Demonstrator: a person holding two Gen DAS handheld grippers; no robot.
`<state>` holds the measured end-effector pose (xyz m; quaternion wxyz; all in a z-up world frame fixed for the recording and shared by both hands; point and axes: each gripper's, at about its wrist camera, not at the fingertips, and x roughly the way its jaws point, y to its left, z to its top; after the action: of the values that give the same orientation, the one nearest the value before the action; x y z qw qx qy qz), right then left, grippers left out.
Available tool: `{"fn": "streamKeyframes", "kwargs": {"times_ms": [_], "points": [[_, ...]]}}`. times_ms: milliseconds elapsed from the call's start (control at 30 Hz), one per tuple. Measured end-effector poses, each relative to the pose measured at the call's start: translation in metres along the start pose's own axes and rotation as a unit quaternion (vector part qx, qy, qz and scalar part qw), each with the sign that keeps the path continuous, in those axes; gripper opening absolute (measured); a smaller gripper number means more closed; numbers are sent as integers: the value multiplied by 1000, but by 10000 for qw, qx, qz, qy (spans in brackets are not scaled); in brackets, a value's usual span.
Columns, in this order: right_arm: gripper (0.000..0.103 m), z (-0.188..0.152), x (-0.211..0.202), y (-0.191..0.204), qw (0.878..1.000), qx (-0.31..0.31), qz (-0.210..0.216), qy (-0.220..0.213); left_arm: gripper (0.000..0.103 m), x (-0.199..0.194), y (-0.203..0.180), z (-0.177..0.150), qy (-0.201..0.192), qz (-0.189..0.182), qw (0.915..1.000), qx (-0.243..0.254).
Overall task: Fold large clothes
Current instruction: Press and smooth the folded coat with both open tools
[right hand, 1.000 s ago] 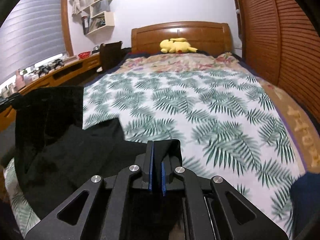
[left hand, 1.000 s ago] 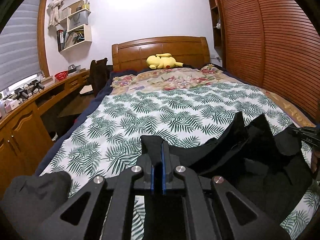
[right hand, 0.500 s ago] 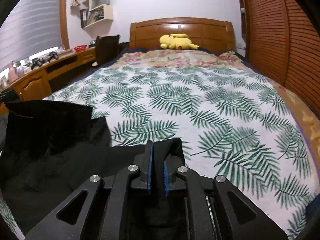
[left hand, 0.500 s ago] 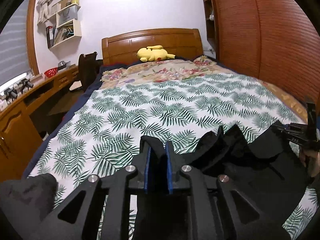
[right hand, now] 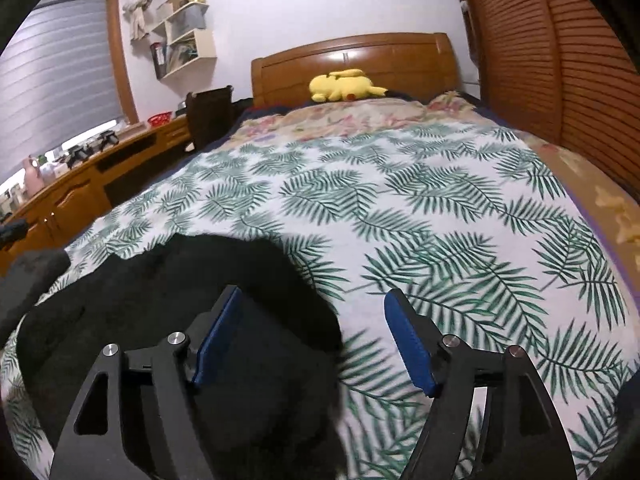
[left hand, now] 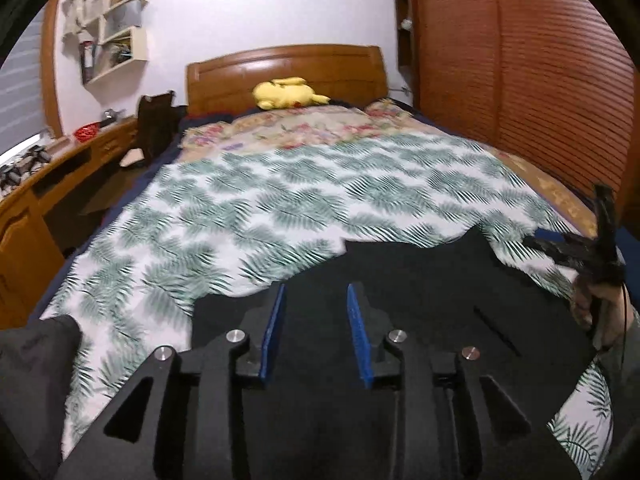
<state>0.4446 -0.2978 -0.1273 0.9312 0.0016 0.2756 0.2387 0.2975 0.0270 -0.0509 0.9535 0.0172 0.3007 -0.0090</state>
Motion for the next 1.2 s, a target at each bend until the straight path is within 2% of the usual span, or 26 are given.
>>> {"fn": "streamKeyframes", "kwargs": {"times_ms": [233,367,500,633,733,967,1200], "points": [[75,-3,6,-1,9997,-54,163,174,31,5,-43,-17,91,-585,9982,38],[75,-7,14,8,9991,-210,43,356,31,3,-54,-28,110,-849,9963,-39],[75,-5,7,21,9986,-248,-103,461,31,3,-59,-36,257,-979,9949,-33],[75,-5,-13,56,9961,-746,-181,438,32,-6,-63,-40,257,-967,9950,67],[75,-16,-27,77,9935,-1000,-68,533,32,-9,-68,-45,290,-936,9951,159],[75,-65,-52,101,9854,-1184,255,1195,32,-11,-73,-62,464,-997,9937,237],[75,-100,-69,88,9823,-988,-136,1584,32,-14,-84,-75,686,-1139,9905,353]]}}
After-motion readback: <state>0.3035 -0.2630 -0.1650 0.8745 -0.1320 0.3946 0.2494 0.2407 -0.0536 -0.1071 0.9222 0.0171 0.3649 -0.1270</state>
